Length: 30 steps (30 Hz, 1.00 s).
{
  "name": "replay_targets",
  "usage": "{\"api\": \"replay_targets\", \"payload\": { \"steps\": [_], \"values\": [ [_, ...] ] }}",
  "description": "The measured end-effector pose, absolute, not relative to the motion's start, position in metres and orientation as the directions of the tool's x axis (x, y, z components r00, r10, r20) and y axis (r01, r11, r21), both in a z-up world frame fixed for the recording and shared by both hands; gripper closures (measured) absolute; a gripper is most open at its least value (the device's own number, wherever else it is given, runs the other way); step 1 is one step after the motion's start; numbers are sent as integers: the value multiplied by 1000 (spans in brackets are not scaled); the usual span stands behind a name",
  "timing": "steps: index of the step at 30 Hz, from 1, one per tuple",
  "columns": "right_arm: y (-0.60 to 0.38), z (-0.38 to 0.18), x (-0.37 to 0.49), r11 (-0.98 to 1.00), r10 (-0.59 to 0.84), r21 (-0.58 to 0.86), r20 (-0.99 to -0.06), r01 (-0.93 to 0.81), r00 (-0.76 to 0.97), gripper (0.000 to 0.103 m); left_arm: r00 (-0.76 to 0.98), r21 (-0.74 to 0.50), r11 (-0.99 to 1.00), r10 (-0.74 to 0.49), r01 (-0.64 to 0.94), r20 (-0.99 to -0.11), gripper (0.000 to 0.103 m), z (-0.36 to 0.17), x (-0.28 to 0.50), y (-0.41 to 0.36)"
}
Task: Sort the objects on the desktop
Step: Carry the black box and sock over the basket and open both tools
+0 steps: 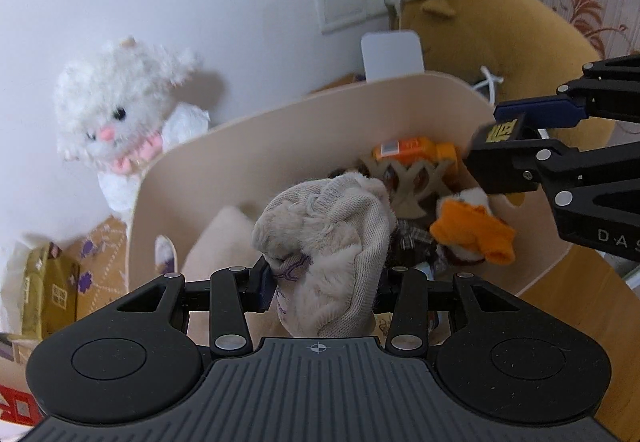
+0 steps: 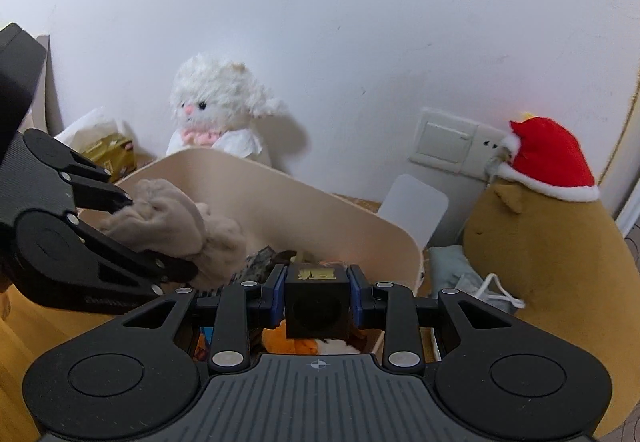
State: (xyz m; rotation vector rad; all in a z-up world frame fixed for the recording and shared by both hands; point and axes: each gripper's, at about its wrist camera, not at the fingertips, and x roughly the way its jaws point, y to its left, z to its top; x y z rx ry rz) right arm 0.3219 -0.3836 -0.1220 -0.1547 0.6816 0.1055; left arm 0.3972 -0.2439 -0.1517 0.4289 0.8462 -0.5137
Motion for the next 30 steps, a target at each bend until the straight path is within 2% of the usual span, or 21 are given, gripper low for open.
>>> {"api": "replay_targets", "payload": {
  "steps": [7, 10, 13, 15, 17, 18, 20, 24, 30],
  "values": [
    [-378, -144, 337, 976, 38, -127, -697, -175, 716, 74, 539, 150, 801, -239, 579, -808, 56, -162, 402, -246],
    [-377, -153, 338, 977, 38, -121, -715, -178, 698, 74, 537, 151, 802, -235, 578, -810, 48, -161, 400, -245],
    [-376, -157, 337, 978, 28, -123, -724, -169, 689, 63, 530, 145, 807, -229, 572, -816, 43, -159, 401, -242],
    [-377, -157, 334, 979, 25, -121, -722, -162, 691, 61, 521, 132, 807, -237, 576, -820, 39, -158, 400, -240],
    [-377, -157, 331, 981, 22, -119, -722, -155, 692, 45, 521, 135, 805, -237, 578, -820, 39, -157, 399, -240],
    [-378, -157, 330, 982, 20, -117, -721, -150, 692, 43, 527, 142, 803, -236, 578, -816, 39, -156, 397, -240],
    [-378, -156, 328, 981, 14, -122, -722, -148, 692, 40, 536, 151, 801, -236, 579, -811, 36, -154, 395, -240],
    [-378, -152, 321, 982, 0, -131, -715, -133, 699, 30, 591, 207, 806, -207, 554, -779, 24, -150, 390, -239],
    [-377, -142, 313, 985, -15, -133, -697, -109, 717, 24, 597, 206, 808, -210, 552, -775, 23, -143, 387, -235]
  ]
}}
